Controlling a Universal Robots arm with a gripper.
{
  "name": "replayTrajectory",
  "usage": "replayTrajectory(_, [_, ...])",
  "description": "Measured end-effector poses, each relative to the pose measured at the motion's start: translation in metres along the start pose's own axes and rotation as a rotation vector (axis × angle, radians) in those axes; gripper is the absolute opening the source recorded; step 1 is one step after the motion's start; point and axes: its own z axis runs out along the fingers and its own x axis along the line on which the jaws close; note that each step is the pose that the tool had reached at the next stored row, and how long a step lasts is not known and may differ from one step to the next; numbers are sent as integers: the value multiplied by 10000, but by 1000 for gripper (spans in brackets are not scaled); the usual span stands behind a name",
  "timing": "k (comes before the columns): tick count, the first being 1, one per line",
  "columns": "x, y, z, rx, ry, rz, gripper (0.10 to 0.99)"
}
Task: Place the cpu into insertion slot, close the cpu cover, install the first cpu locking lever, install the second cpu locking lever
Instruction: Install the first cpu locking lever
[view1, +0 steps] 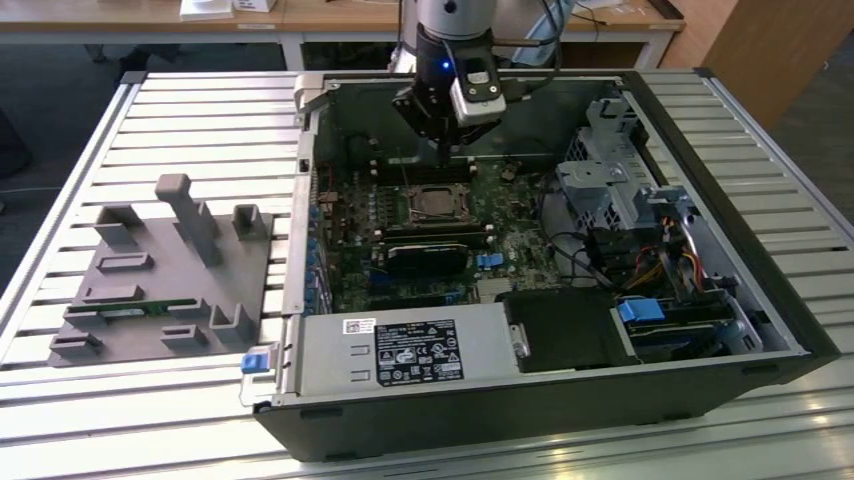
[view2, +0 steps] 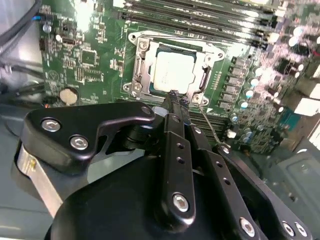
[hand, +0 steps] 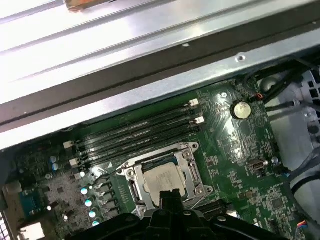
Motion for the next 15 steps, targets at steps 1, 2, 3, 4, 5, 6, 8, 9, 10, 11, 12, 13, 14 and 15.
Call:
replayTrajectory(1, [0, 0, 1, -4, 0, -179, 106])
replayTrajectory(2, [0, 0, 2, -7, 1, -354, 106])
replayTrajectory(3, [0, 0, 2, -11, 1, -539, 106])
replayTrajectory(4, [0, 0, 3, -15, 1, -718, 106])
replayTrajectory(5, [0, 0, 4, -18, 2, -899, 106])
replayTrajectory(6, [0, 0, 5, -22, 2, -1077, 106])
replayTrajectory(8, [0, 0, 7, -31, 3, -1454, 106])
replayTrajectory(9, [0, 0, 7, -35, 3, -1634, 106])
replayTrajectory(10, [0, 0, 8, -39, 3, -1814, 106])
replayTrajectory(11, [0, 0, 8, -43, 3, -1993, 106])
replayTrajectory(12, [0, 0, 9, -47, 3, -2173, 106])
replayTrajectory(13, [0, 0, 8, -50, 4, -2337, 106])
replayTrajectory(14, [0, 0, 9, -53, 5, -2479, 106])
replayTrajectory(15, [2, -1, 9, -55, 4, -2560, 106])
